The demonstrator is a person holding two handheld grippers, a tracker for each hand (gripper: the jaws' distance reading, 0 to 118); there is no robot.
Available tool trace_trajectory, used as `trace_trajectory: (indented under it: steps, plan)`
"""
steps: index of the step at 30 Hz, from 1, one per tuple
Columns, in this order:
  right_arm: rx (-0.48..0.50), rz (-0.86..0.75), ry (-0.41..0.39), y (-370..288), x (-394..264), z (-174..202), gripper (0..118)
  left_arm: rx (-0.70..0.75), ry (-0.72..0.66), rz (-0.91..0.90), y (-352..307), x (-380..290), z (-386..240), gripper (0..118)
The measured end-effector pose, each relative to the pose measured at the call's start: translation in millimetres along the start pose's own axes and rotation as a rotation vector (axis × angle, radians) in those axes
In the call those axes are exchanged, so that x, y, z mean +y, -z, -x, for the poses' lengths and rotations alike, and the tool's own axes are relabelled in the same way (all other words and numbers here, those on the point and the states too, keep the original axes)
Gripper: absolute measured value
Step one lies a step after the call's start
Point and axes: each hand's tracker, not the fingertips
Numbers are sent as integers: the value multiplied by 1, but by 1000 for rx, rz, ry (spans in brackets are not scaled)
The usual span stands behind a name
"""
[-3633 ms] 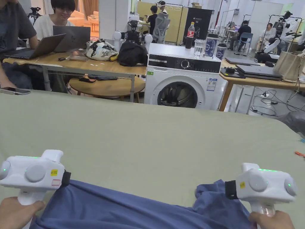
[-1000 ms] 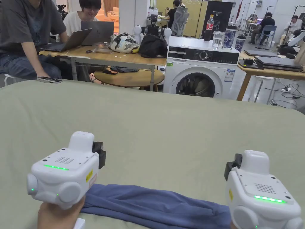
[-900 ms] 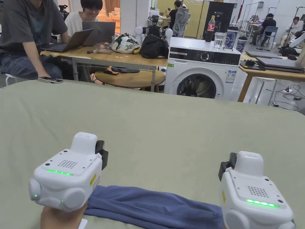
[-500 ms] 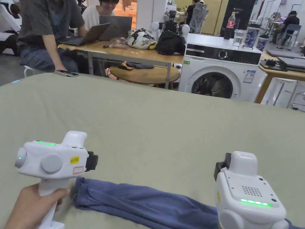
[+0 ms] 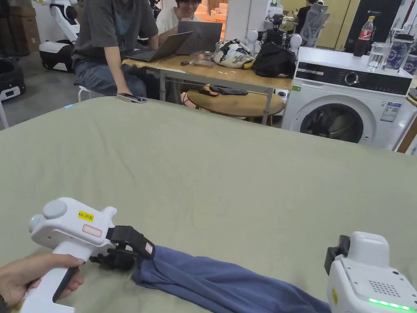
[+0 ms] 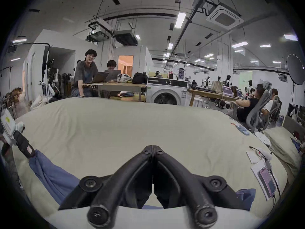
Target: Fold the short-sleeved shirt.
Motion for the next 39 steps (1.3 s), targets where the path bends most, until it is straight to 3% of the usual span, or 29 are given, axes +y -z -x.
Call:
trace_trajectory:
  steps: [5,6,7,8,9,10,11,19,23,28,39]
  plan:
    - [4,24,22,2,-3,-1,0,-182,-12,-42,23,-19,-8,72]
    - [6,27,23,2,-4,0,0,-205,-9,-23,30,-22,-10,63]
    - [5,30,23,2,-4,0,0,-202,15,-17,34,-25,-14,37]
    - [5,32,25,2,-5,0,0,-185,17,-18,38,-27,-16,18]
    - [6,34,26,2,-5,0,0,-142,14,-15,41,-29,-16,16]
    - [7,36,26,2,-5,0,0,-103,-16,-29,44,-32,-15,16]
    - [10,37,28,1,-5,0,0,-161,-41,-45,40,-25,6,16]
    - [7,23,8,-3,2,-6,0,-137,67,-124,0,-35,-33,8]
    - [6,20,-5,-3,4,-6,0,-81,76,-175,-35,-32,-43,8]
    - [19,31,-4,-3,3,-3,0,98,74,-208,-58,-35,-62,8]
    - [40,29,-7,-12,7,-1,0,-18,179,-94,-20,-46,-173,8]
